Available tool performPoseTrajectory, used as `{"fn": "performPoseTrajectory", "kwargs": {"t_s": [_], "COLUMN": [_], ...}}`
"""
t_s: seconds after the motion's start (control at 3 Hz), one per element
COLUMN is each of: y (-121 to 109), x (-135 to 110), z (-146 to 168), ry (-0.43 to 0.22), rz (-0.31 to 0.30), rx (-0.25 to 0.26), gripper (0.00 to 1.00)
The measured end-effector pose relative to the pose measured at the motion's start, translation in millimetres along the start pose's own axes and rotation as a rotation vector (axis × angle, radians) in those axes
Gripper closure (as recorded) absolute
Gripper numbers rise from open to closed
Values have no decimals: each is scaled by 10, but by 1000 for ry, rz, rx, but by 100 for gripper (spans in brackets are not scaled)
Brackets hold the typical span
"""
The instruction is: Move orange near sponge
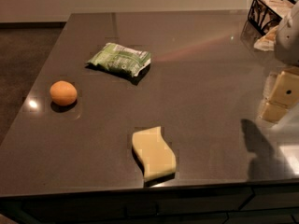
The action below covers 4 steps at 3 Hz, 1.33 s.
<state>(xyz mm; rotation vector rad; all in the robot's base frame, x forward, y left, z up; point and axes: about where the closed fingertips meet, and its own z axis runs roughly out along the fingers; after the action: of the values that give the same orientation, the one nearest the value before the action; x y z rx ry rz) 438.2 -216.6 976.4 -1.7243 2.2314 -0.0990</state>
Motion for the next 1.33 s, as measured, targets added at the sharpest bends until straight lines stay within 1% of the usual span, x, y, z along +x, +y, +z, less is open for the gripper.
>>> {"fn": "performPoseTrajectory", "kwargs": {"t_s": [0.33,0.67,1.0,1.33], "y": [-6,-72,-148,-164], "x": [-14,-373,-872,-1331], "z": [-4,65,177,294], "ry": [-2,-64,-144,-208], "rz": [0,-26,-66,-108], "rx": [2,-11,-40,-66], "gripper": [0,0,0,0]}}
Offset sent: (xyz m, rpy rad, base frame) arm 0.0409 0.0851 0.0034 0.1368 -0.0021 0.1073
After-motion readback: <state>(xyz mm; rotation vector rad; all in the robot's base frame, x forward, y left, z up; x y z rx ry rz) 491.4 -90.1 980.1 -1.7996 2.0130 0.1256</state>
